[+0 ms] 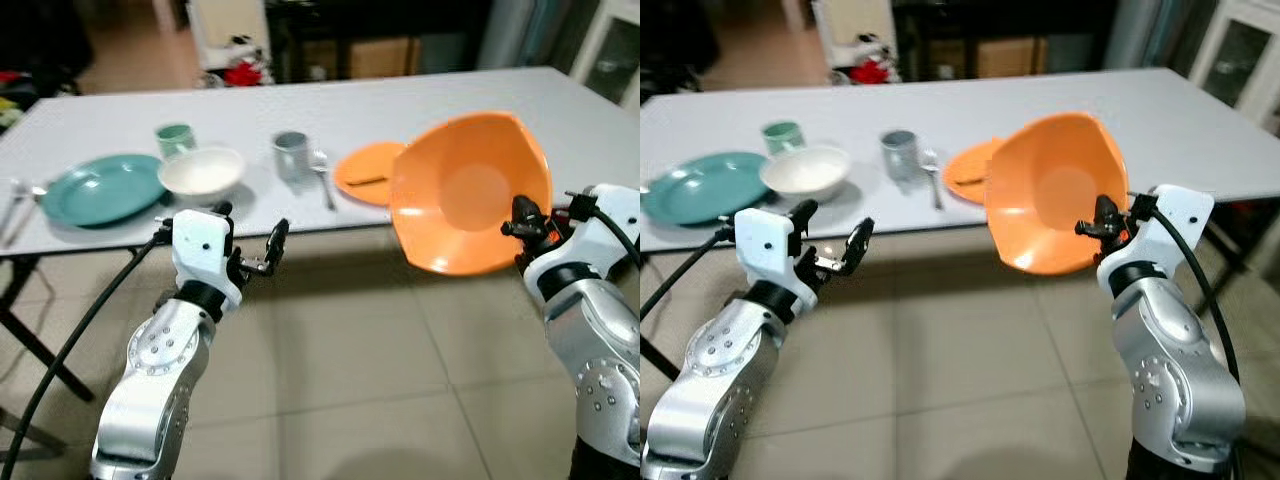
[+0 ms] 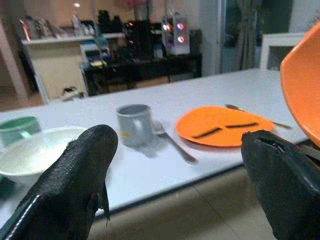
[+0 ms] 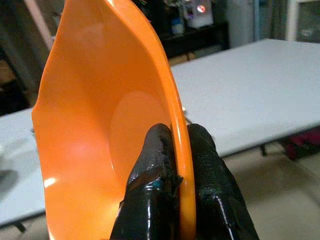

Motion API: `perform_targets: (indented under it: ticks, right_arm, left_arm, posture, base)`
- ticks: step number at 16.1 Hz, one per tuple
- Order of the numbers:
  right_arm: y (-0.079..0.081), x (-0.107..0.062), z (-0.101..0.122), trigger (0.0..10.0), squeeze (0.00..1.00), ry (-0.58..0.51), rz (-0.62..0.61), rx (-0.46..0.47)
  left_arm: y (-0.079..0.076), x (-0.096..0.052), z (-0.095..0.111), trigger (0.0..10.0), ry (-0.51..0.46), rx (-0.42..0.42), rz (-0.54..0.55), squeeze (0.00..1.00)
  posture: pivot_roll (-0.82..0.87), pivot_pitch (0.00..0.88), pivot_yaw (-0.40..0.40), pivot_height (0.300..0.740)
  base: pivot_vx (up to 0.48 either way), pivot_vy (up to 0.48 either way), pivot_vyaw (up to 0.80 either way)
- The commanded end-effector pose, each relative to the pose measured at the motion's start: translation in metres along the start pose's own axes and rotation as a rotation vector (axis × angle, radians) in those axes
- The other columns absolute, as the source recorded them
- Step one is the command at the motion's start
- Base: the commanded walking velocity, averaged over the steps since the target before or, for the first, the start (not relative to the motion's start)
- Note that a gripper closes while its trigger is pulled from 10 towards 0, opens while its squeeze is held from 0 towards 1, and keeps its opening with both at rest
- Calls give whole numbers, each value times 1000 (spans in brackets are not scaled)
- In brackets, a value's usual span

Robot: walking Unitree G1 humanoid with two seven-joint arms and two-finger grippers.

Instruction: Setting the table

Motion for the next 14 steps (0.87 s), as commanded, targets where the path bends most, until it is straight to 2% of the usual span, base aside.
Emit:
perform_targets:
  ticks: [1,8,14]
  right_arm:
    - [9,2,11,10000,0,-57,40,12]
    - [7,4,10,10000,0,-59,36,25]
    - [7,10,10,10000,0,-44,48,46]
  left_arm:
    - [6,0,0,10000,5,19,15,0]
    - [5,3,2,10000,5,28,-4,0]
    - [6,5,4,10000,-3,38,-2,0]
  posture:
    - [-81,0,16,740]
    - [-78,0,18,740]
    - [-70,0,14,740]
  base:
    - [446,0,0]
    - [449,0,0]
    - [449,0,-675]
Point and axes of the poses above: a point about 5 cm out from each wrist's last joint towards the gripper, its own x axis pointing out of the wrist towards the gripper, its own z axis along the axis of the wrist's last joint, y = z × x, the point moved 1 cm from there along x, pointing out of the wrist towards the gripper, and after that the axes turned 8 degrees about -x, right-handed, at the moved point
